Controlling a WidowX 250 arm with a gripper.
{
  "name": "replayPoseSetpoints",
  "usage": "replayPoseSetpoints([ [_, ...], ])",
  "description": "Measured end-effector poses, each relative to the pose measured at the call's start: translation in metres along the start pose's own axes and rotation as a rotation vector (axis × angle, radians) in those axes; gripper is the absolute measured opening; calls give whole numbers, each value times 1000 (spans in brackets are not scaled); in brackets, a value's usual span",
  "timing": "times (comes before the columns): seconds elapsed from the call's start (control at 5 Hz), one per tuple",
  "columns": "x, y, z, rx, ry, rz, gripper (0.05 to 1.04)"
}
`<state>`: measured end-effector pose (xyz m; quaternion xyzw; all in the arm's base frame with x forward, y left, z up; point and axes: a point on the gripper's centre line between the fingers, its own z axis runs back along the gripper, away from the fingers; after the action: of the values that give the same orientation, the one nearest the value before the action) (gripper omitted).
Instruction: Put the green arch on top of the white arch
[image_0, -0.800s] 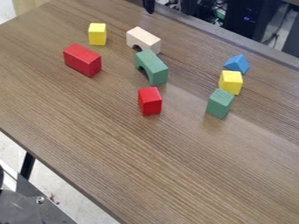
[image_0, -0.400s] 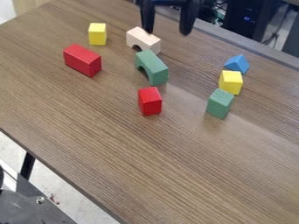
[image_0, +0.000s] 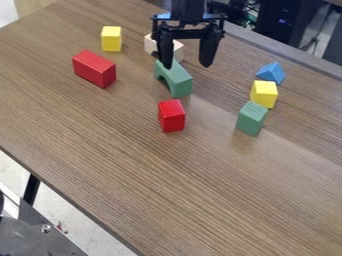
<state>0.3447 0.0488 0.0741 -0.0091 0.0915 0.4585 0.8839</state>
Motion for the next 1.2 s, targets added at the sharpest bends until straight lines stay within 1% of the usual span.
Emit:
replayPoseSetpoints([
  [0.2, 3, 4, -8, -44, -39, 117, 1000],
  [0.4, 6, 2, -9, -103, -13, 167, 1000],
  [0.6, 11, 4, -5, -137, 13, 193, 1000],
  [0.8, 17, 1, -1, -150, 18, 193, 1000],
  [1.0, 24, 0, -7, -139, 33, 204, 1000],
  [1.2, 27, 1, -25, -92, 71, 212, 1000],
])
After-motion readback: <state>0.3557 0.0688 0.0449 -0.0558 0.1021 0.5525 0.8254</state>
